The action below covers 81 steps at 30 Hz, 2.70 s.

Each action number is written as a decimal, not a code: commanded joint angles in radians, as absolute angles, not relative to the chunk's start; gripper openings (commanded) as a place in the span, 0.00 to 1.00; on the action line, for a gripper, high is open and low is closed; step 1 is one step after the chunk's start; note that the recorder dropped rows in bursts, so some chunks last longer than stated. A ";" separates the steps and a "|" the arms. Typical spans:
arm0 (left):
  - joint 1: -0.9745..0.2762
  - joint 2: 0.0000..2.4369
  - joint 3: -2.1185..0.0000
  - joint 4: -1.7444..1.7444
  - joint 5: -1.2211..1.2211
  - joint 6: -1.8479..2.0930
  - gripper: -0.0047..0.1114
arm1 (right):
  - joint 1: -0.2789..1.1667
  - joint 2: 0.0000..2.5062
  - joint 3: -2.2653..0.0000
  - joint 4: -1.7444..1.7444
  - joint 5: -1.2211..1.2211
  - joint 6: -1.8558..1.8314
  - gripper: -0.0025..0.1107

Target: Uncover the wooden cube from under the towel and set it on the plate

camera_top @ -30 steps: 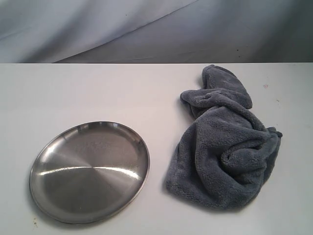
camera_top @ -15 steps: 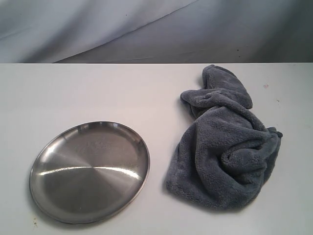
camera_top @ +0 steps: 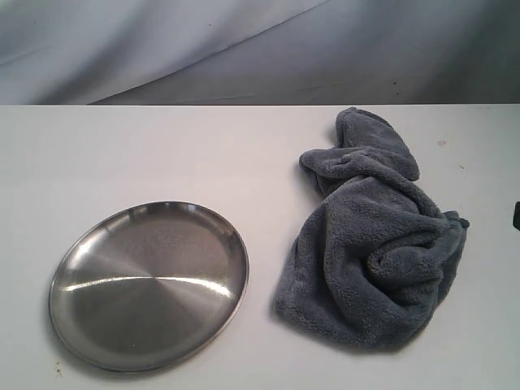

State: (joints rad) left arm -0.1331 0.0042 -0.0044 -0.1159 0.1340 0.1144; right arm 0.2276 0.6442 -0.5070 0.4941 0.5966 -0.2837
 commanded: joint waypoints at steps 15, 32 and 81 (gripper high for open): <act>-0.138 0.000 0.000 -0.118 0.131 0.112 0.04 | 0.425 1.183 -0.846 0.338 0.803 -0.254 0.02; -0.138 0.000 0.000 -0.118 0.131 0.112 0.04 | 0.490 1.665 -1.225 0.187 1.049 -0.082 0.44; -0.138 0.000 0.000 -0.118 0.131 0.112 0.04 | 0.488 1.807 -1.235 -0.076 0.918 0.268 0.69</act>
State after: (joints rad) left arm -0.1331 0.0042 -0.0044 -0.1159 0.1340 0.1144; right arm 0.4879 1.8351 -1.2445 -0.0233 0.9093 0.2616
